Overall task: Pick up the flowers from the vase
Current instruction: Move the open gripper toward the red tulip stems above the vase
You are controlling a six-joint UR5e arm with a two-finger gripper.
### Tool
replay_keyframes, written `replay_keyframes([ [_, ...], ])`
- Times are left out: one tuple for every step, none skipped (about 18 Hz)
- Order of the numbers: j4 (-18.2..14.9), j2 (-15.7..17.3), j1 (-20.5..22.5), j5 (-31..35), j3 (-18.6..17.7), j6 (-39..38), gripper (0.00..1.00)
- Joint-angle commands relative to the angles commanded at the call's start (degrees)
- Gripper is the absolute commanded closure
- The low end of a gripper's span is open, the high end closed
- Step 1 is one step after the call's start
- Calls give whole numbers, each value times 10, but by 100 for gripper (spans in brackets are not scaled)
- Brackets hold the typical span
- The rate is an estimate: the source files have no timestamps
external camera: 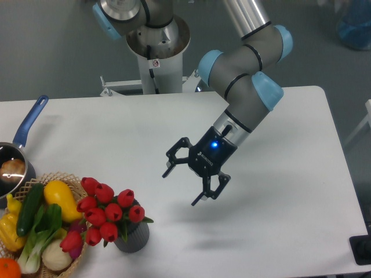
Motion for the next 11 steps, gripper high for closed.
replay_keyframes([
  [-1,0,-2,-17,0,0,0],
  [-1,-1,-4,-26,3,0,0],
  [-1,-3,-10,-27,5,-1,0],
  [0,-5,-20,-27,9,0,0],
  [0,-7,-28,-27,13,0,0],
  [0,-17,-35,-28,20,0,0],
  [3,-25,-43,-28,30,0,0],
  [8,-32,-49,-27,37,0,0],
  [11,-39,-54,-27,43,0,0],
  [11,-45,-55,-27,49,0,0],
  [11,-51,-56,-27,57,0,0],
])
